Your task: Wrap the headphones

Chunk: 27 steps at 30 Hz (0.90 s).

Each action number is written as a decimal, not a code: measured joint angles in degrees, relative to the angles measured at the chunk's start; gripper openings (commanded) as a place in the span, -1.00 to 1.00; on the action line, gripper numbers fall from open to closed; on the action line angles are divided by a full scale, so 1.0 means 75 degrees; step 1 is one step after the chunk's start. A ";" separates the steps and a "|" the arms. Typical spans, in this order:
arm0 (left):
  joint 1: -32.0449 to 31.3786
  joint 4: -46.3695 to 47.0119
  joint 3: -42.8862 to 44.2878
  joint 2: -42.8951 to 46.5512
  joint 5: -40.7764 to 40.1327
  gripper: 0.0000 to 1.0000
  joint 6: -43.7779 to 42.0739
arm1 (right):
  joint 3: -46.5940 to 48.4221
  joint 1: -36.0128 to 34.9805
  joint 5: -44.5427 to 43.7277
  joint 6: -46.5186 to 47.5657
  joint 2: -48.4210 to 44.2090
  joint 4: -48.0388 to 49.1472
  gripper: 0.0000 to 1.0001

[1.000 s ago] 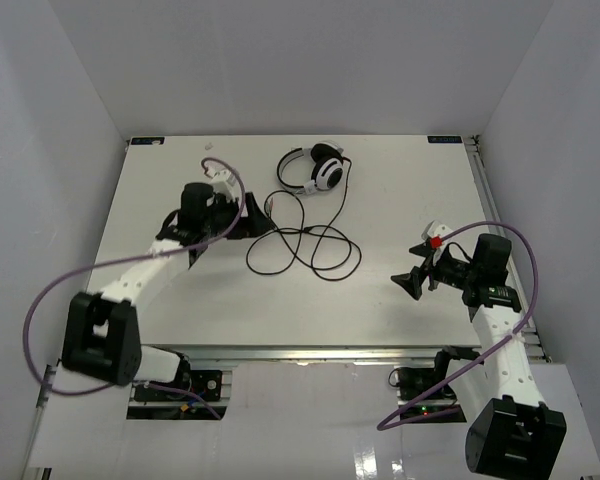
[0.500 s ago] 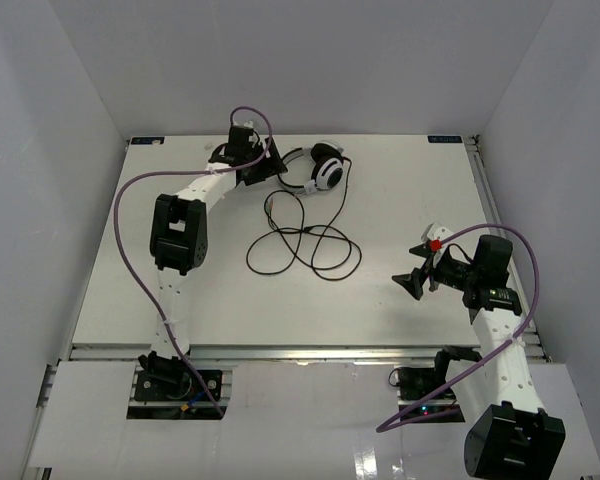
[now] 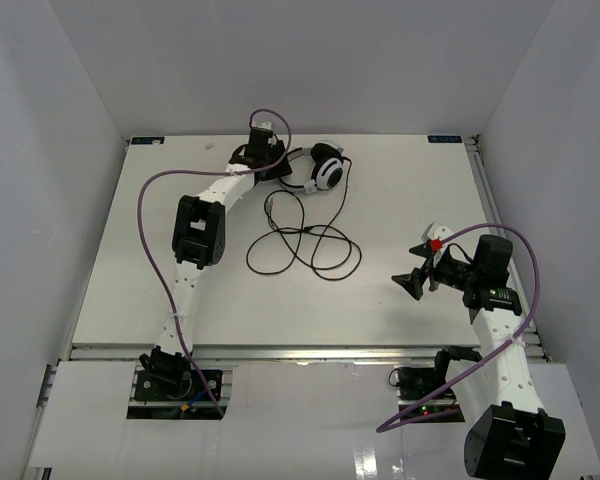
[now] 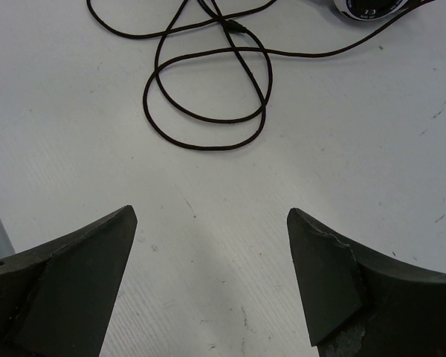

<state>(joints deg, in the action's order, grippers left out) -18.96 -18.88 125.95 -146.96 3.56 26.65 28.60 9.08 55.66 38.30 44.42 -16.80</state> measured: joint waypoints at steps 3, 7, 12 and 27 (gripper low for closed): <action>-0.0175 -0.0062 0.0001 -0.0003 -0.0470 0.00 -0.0323 | 0.0000 0.0000 -0.0004 -0.0001 0.0000 0.0001 0.78; -0.0394 -0.0121 0.0003 -0.0006 -0.1163 -0.18 -0.0775 | 0.0000 0.0000 -0.0029 -0.0008 0.0000 0.0003 0.78; -0.0490 -0.0226 0.0003 -0.0006 -0.1781 -0.93 -0.1167 | 0.0000 0.0000 -0.0108 -0.0012 0.0003 0.0003 0.79; -0.0218 -0.0880 -0.1216 0.1530 -0.1650 -1.00 -0.1144 | -0.0232 0.0017 0.0129 0.1047 -0.0057 -0.0376 0.85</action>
<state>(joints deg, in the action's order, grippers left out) -20.60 -25.48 116.83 -135.48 -8.81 18.06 26.86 9.21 56.63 46.16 44.00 -19.61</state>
